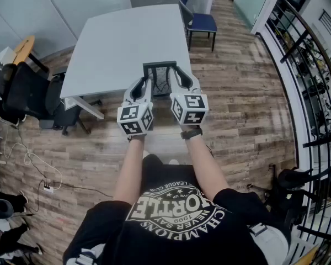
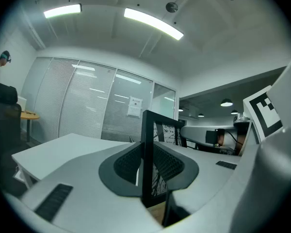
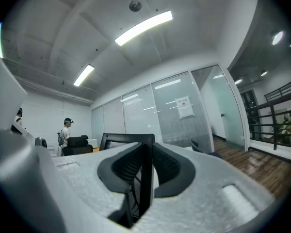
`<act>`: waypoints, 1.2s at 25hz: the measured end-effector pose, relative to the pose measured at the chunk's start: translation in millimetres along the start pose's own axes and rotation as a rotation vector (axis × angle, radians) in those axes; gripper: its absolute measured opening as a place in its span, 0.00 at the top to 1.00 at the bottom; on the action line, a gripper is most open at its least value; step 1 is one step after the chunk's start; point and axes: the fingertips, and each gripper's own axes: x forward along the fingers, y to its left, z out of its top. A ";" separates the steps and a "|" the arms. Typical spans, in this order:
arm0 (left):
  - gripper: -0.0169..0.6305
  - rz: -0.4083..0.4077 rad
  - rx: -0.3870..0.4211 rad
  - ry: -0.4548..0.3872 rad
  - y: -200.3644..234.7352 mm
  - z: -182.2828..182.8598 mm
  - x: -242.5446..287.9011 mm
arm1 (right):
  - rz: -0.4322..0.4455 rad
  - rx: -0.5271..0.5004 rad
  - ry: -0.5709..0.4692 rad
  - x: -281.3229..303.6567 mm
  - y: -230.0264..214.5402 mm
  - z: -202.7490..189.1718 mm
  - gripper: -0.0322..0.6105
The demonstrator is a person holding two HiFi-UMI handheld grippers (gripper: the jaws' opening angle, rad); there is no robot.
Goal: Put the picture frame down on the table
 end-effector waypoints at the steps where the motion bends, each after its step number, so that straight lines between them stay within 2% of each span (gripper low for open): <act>1: 0.85 0.003 -0.003 0.002 3.6 0.0 1.8 | -0.001 0.002 0.005 4.2 0.8 -1.2 0.86; 7: 0.85 -0.008 -0.027 0.003 58.5 3.2 27.3 | -0.025 0.006 0.023 59.3 19.2 -12.4 0.86; 11: 0.85 -0.032 -0.044 0.004 102.8 7.3 68.5 | -0.054 0.018 0.032 117.5 19.5 -20.2 0.85; 15: 0.85 -0.065 -0.056 0.003 137.9 23.2 115.6 | -0.081 0.010 0.033 174.5 13.6 -11.2 0.85; 20: 0.85 -0.095 -0.084 0.010 198.9 41.5 160.9 | -0.089 0.010 0.034 246.3 26.5 -8.1 0.85; 26: 0.85 -0.154 -0.114 0.069 255.1 34.0 200.8 | -0.141 0.037 0.056 314.2 31.6 -30.8 0.85; 30: 0.85 -0.158 -0.149 0.078 293.8 30.3 210.8 | -0.155 0.013 0.070 348.2 50.3 -41.6 0.85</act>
